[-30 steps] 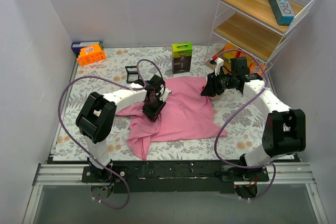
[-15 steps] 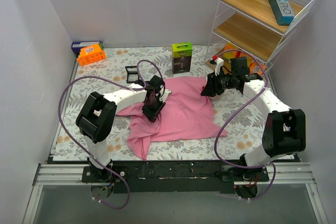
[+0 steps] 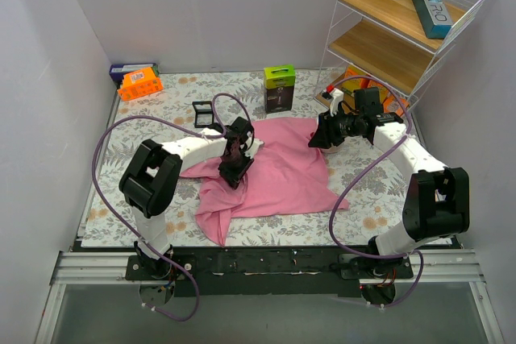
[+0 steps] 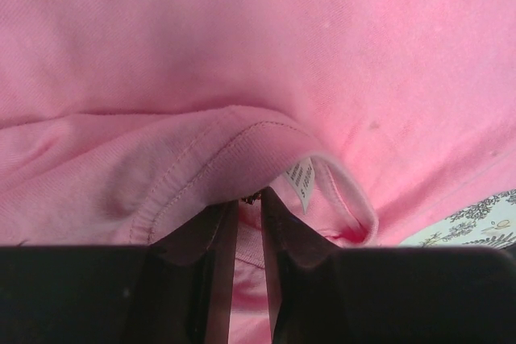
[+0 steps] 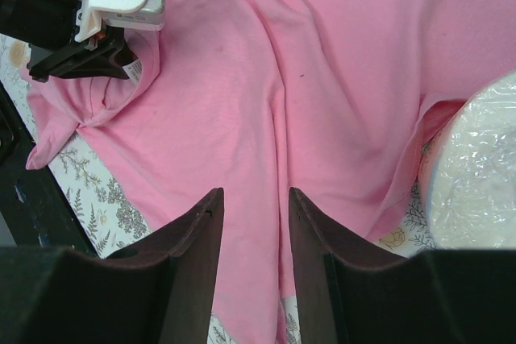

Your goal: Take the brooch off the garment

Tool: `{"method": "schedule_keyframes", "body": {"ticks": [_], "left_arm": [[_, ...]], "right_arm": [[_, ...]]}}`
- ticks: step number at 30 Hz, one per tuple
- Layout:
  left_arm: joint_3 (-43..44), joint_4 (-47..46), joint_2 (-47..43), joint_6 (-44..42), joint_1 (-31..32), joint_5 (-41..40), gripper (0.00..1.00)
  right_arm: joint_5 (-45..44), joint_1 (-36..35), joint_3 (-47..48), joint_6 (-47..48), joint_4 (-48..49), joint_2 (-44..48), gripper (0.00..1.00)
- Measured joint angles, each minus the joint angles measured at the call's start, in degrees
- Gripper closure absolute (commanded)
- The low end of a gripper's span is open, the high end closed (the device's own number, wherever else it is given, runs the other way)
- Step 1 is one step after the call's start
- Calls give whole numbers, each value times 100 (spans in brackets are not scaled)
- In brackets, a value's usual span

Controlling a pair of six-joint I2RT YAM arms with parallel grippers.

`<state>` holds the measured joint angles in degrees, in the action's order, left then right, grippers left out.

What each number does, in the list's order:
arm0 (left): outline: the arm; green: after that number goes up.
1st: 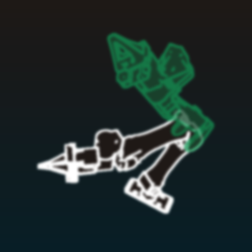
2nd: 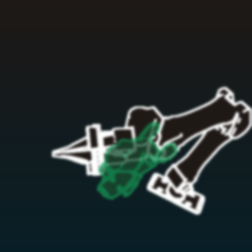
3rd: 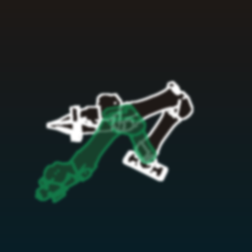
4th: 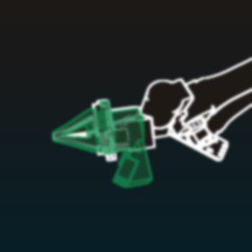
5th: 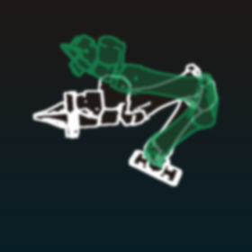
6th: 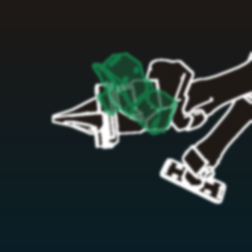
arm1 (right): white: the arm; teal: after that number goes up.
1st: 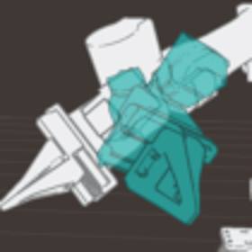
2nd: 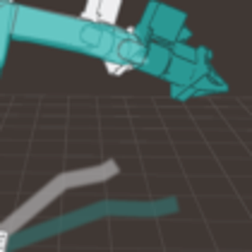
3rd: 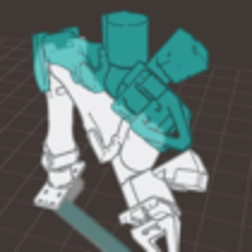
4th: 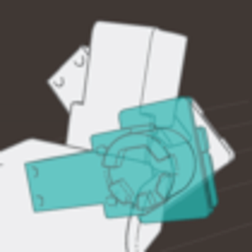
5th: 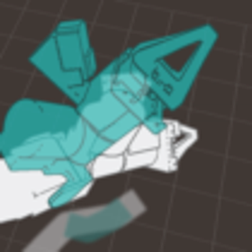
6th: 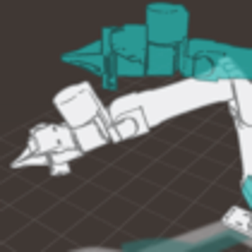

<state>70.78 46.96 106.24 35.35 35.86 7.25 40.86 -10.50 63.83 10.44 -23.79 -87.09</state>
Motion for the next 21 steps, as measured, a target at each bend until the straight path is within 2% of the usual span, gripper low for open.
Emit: {"method": "schedule_keyframes", "body": {"ticks": [21], "left_arm": [[170,55,39,-24,129,-52,82]], "right_arm": [[0,0,0,0,0,-7,55]]}}
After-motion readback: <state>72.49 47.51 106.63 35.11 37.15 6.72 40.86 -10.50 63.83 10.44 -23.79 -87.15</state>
